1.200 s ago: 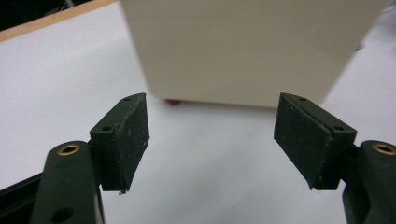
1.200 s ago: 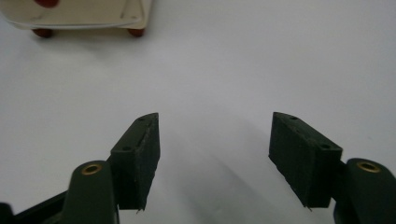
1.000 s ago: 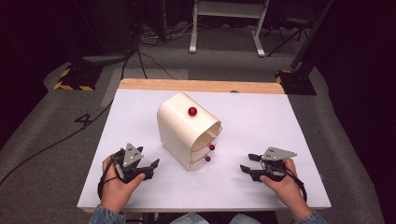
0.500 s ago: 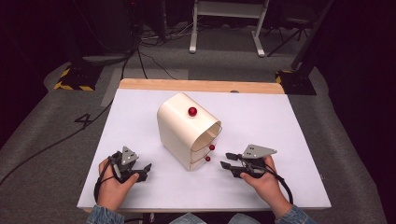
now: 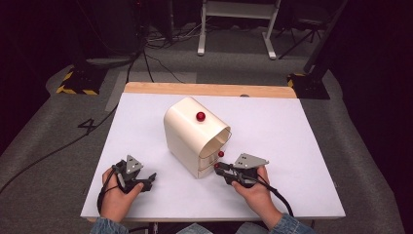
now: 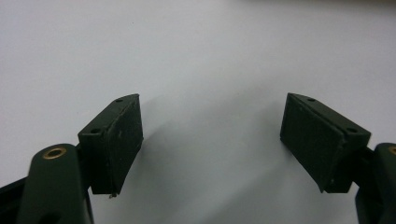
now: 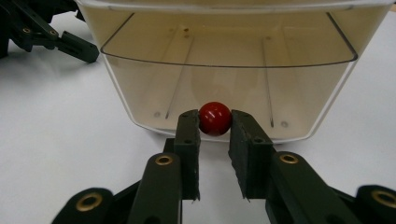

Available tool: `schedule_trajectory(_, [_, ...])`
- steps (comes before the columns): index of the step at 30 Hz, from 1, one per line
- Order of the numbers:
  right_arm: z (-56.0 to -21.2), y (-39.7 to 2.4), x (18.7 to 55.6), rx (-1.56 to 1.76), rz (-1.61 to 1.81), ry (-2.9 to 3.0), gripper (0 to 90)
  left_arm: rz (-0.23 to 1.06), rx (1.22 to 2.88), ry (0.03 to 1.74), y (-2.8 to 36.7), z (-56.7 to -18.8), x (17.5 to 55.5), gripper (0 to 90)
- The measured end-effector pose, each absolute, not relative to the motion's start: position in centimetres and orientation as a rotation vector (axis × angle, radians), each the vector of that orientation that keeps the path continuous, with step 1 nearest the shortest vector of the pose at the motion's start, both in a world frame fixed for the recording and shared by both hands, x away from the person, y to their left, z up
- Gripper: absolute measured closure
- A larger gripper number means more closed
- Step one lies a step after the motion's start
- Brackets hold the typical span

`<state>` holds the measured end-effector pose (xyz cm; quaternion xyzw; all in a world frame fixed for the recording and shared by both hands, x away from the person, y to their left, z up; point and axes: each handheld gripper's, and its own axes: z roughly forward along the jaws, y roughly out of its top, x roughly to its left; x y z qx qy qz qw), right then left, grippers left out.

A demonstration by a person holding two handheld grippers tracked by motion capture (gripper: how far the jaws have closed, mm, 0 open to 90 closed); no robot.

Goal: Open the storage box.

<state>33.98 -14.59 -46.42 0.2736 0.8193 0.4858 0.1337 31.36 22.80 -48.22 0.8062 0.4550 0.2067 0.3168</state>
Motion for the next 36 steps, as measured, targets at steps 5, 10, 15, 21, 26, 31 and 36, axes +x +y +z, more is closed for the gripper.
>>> schedule_trajectory(5, [-46.5,-14.6,33.6,0.772,1.404,2.351,74.3,0.526,2.119,1.203,22.9,-48.2,31.5,21.5])
schedule_trajectory(10, [-46.4,-15.0,33.1,0.762,1.387,2.354,74.4,0.503,2.119,1.208,23.1,-48.2,31.7,21.5])
schedule_trajectory(15, [-46.1,-16.7,31.7,0.774,1.384,2.374,74.3,0.473,2.112,1.221,23.2,-48.2,31.9,21.1])
schedule_trajectory(21, [-45.4,-17.8,30.4,0.774,1.396,2.366,74.2,0.465,2.112,1.220,23.2,-48.3,31.9,21.0])
schedule_trajectory(26, [-45.0,-19.1,29.0,0.784,1.395,2.371,74.2,0.462,2.108,1.223,23.2,-48.3,31.9,20.9])
schedule_trajectory(31, [-45.0,-20.0,28.1,0.793,1.395,2.384,74.2,0.464,2.111,1.220,23.2,-48.3,31.9,20.9])
schedule_trajectory(36, [-45.2,-20.8,27.2,0.792,1.379,2.399,74.1,0.468,2.112,1.220,23.2,-48.3,31.9,21.0])
